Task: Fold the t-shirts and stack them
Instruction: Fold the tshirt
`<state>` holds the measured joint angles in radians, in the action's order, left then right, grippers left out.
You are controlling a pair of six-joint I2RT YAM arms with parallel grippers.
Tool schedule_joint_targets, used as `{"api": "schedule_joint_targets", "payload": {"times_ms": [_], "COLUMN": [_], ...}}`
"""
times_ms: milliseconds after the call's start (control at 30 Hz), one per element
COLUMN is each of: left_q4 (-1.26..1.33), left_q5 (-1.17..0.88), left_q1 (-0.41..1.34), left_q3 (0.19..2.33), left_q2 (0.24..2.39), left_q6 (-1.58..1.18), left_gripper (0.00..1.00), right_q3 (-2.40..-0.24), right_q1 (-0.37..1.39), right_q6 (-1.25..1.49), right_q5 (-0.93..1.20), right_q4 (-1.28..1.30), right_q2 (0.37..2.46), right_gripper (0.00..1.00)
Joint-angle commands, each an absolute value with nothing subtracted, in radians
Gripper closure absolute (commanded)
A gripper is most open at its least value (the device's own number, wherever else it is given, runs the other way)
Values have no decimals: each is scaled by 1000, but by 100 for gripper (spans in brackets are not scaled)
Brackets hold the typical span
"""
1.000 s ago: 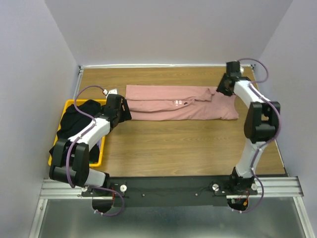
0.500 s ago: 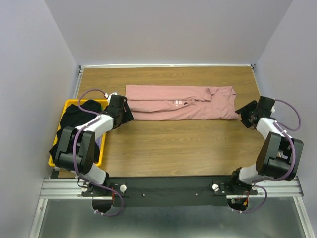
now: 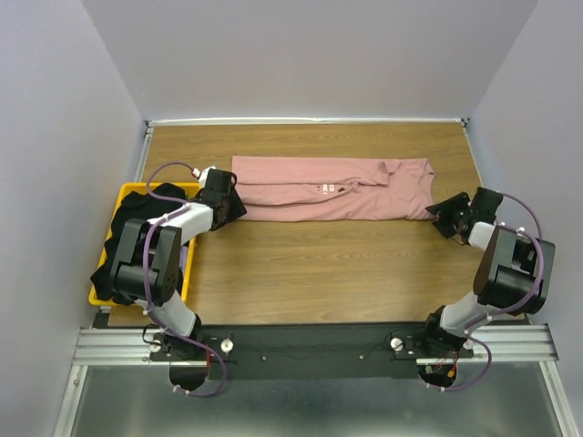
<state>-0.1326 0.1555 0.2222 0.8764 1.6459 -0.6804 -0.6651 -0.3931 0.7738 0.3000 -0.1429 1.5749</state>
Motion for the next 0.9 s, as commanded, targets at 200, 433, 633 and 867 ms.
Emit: {"api": "schedule_joint_targets", "payload": {"times_ms": [200,433,633,867], "left_q4": [-127,-150,-182,-251], "left_q5": [190,206,222,282], "left_q1": [209,204,196,181], "left_q3": [882,910,928,945], "left_q2": [1658,1687,1701,1700], "left_q6": [-703,-687,-673,-655], "left_gripper": [41,62,99,100], "right_q3": [-640,-643,-656,-681], "right_q1": [-402,-416,-436,-465], "right_q6": [778,752,715,663], "right_q5": [314,308,273,163], "right_q4": [-219,-229,-219,-137], "right_q2": [1626,1658,1649,1625], "right_gripper": [41,56,91,94]}}
